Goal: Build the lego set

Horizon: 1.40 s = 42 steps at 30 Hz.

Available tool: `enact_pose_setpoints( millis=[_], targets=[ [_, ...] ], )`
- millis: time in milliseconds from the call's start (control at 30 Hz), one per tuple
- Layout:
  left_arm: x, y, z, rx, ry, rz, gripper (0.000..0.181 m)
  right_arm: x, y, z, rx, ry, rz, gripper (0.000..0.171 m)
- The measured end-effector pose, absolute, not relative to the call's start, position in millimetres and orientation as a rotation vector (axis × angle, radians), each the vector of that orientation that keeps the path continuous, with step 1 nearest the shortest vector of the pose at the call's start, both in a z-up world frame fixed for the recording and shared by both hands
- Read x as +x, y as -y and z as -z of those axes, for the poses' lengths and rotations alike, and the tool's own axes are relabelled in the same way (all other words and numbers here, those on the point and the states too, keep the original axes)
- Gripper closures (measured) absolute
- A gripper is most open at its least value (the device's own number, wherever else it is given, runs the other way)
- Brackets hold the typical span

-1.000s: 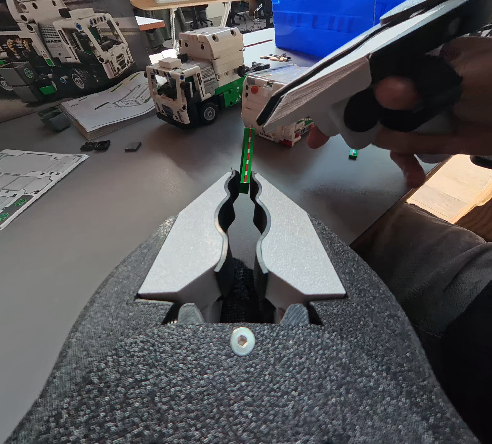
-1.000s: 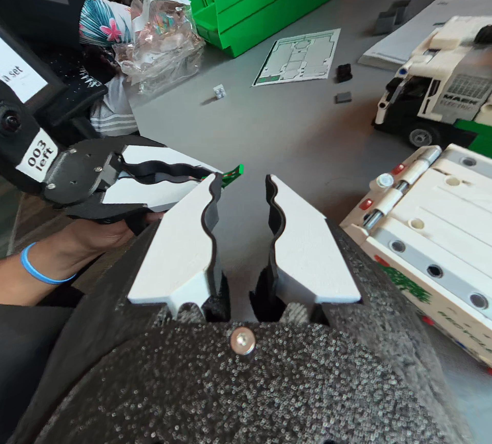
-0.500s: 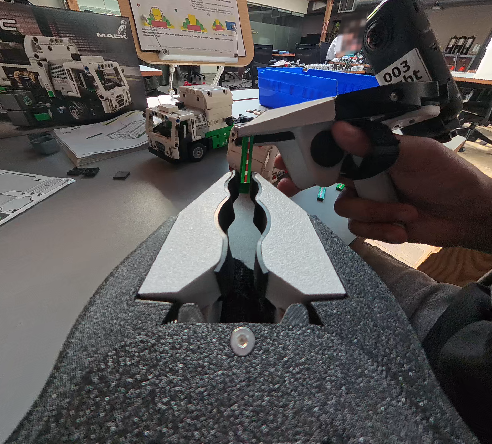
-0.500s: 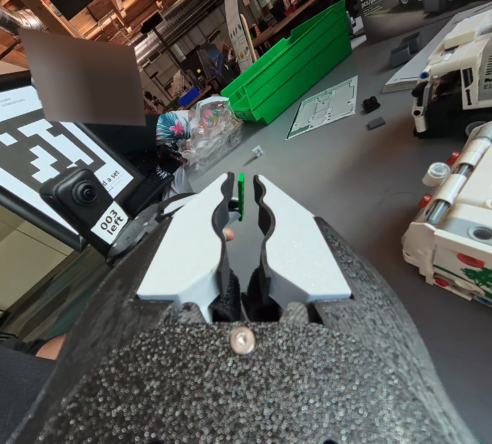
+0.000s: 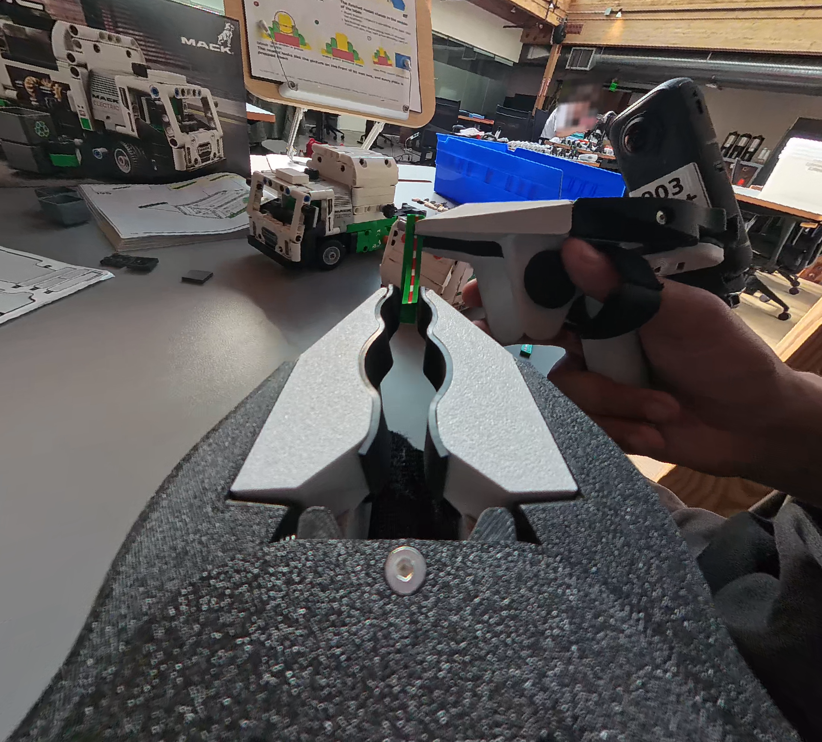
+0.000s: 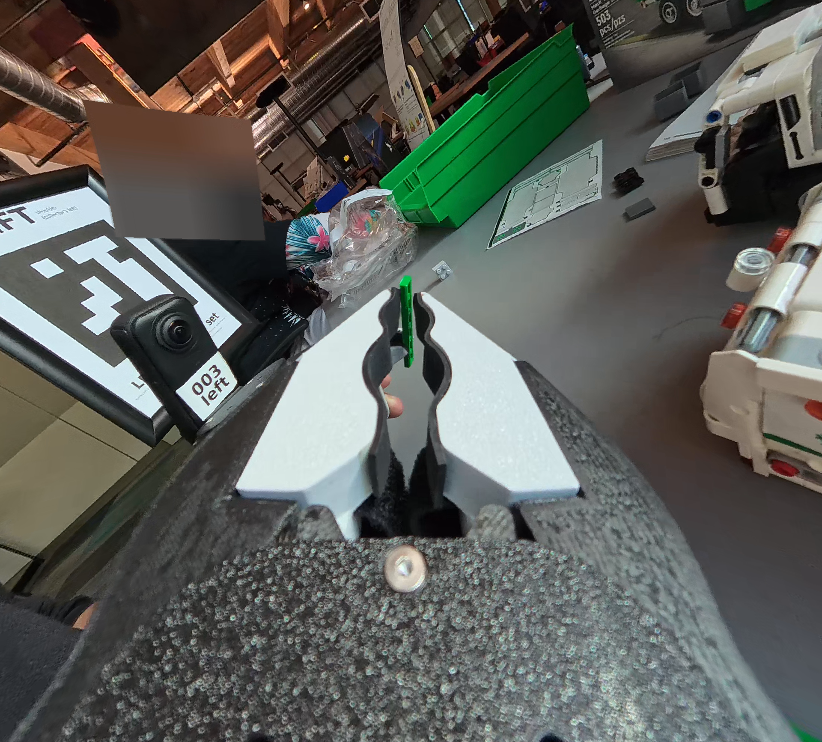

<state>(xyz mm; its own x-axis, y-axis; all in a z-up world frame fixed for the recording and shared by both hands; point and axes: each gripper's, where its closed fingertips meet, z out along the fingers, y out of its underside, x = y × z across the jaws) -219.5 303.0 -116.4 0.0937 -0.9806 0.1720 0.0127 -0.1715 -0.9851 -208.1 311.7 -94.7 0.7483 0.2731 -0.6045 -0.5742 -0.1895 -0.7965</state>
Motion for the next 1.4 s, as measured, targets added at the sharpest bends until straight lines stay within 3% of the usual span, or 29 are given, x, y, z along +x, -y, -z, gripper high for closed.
enact_pose_setpoints(
  millis=[1400],
  targets=[
    [-222.5,-304.5,111.5,-1.382,-0.992,1.266,0.176,-223.0,-314.3,103.8,-1.659,-0.178,-0.791,0.167]
  ],
)
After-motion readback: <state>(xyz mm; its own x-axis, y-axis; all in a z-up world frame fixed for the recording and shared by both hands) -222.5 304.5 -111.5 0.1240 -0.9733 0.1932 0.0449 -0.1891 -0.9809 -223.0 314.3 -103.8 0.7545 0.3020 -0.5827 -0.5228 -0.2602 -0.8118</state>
